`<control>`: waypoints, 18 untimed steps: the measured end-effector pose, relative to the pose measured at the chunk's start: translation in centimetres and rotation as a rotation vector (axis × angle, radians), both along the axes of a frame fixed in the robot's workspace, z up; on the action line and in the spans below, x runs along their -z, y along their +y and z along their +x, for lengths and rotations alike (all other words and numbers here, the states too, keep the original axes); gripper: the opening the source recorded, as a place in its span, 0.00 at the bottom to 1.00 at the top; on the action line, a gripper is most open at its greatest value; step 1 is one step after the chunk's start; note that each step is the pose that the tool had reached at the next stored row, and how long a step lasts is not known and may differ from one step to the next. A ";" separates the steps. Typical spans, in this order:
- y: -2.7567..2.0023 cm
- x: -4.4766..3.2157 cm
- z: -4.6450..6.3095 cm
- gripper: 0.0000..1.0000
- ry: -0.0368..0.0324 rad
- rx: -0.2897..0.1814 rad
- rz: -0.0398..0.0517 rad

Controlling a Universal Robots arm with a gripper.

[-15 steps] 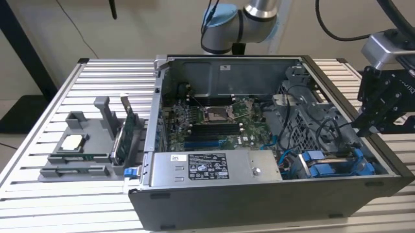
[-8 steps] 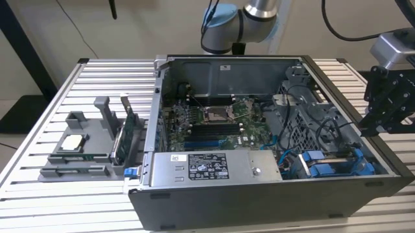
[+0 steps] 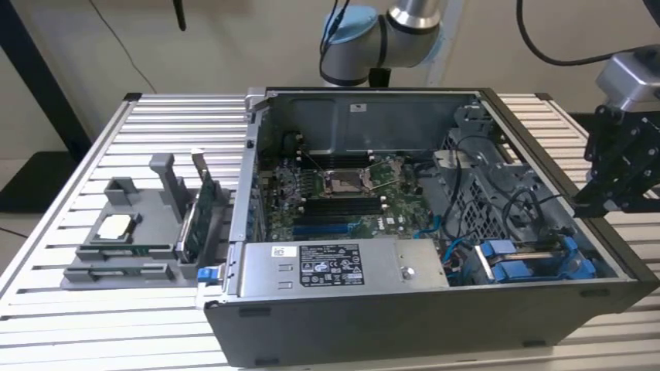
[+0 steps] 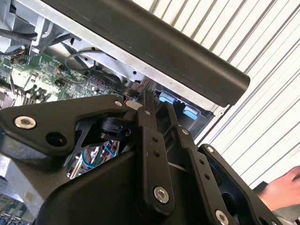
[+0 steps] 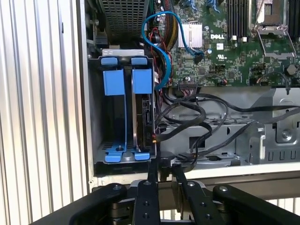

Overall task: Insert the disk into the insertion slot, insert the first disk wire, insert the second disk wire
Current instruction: 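Insert the second disk wire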

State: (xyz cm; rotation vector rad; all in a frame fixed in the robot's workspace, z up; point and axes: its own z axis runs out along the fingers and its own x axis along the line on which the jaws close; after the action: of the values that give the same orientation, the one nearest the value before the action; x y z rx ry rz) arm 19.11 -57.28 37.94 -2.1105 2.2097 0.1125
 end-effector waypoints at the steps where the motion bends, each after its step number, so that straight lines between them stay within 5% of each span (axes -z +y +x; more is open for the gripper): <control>1: 0.00 0.02 0.0 0.27 0.0000 0.000 0.0000; 12: 0.00 0.28 0.0 0.27 0.0045 0.009 -0.0002; 18: 0.00 0.35 0.0 0.27 0.0155 0.031 0.0000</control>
State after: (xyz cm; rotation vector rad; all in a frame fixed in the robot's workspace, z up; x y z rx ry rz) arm 19.10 -57.28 37.59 -2.0819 2.2496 0.1272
